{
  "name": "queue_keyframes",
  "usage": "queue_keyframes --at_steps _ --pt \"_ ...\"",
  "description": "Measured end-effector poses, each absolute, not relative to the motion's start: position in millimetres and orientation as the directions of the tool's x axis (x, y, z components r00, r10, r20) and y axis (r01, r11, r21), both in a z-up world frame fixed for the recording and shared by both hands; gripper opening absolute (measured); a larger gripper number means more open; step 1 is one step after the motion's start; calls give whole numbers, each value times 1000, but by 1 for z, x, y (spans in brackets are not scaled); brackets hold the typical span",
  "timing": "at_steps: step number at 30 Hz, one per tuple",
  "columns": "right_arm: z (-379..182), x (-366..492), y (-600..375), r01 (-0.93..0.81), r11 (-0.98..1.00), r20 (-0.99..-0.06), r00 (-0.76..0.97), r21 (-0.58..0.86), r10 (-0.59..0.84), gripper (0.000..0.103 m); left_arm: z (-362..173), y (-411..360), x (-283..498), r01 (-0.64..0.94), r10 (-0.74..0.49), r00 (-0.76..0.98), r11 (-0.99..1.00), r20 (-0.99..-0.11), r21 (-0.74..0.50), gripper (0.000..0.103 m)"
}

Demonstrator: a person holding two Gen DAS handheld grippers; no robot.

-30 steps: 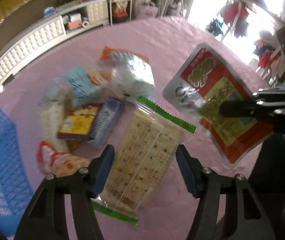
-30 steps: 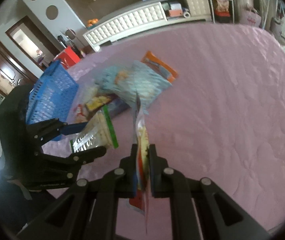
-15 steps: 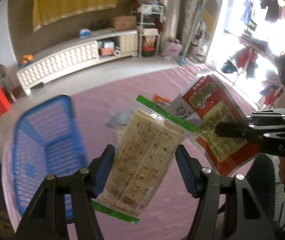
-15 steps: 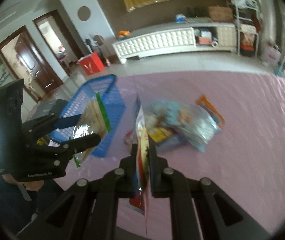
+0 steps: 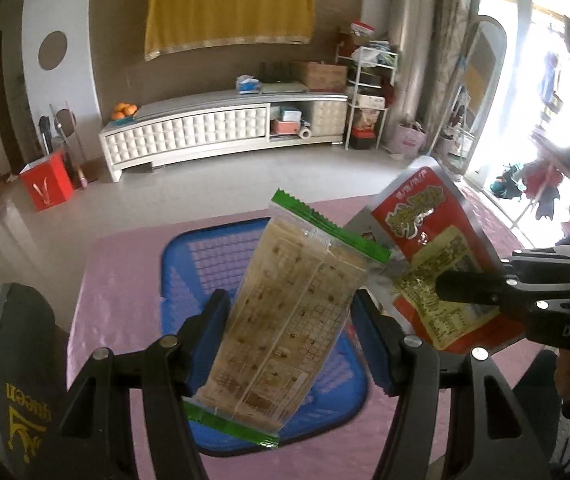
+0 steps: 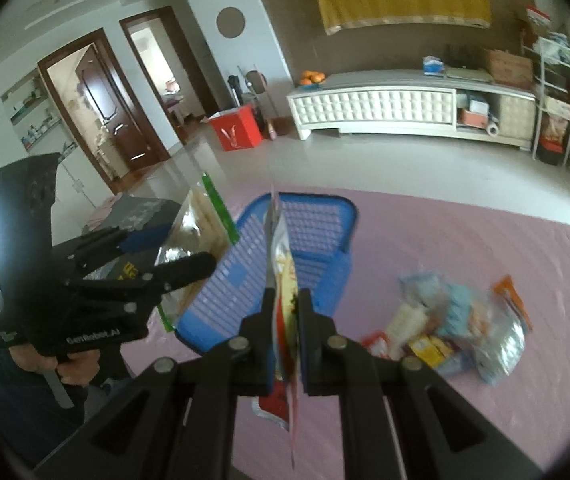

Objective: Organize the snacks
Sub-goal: 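Carry the cracker pack over the basket and open the left tool to drop it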

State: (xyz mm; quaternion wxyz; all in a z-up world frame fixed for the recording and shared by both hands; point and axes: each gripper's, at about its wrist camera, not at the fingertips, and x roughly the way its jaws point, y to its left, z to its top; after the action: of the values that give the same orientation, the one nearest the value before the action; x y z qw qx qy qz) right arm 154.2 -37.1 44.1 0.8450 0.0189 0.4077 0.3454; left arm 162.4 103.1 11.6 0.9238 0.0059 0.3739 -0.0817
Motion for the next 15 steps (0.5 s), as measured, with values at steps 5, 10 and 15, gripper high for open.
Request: queue_keyframes --at_steps 5,10,15 --pt "36 175 -3 -567 774 -712 417 283 565 12 -1 125 187 118 -152 679 988 -718 -97 60" --pt "18 199 4 -533 789 -736 394 305 551 12 -20 136 215 88 -160 642 987 -750 -136 60" --pt "6 218 7 -501 802 -753 375 326 541 12 -43 145 240 45 -172 596 982 -784 -181 60"
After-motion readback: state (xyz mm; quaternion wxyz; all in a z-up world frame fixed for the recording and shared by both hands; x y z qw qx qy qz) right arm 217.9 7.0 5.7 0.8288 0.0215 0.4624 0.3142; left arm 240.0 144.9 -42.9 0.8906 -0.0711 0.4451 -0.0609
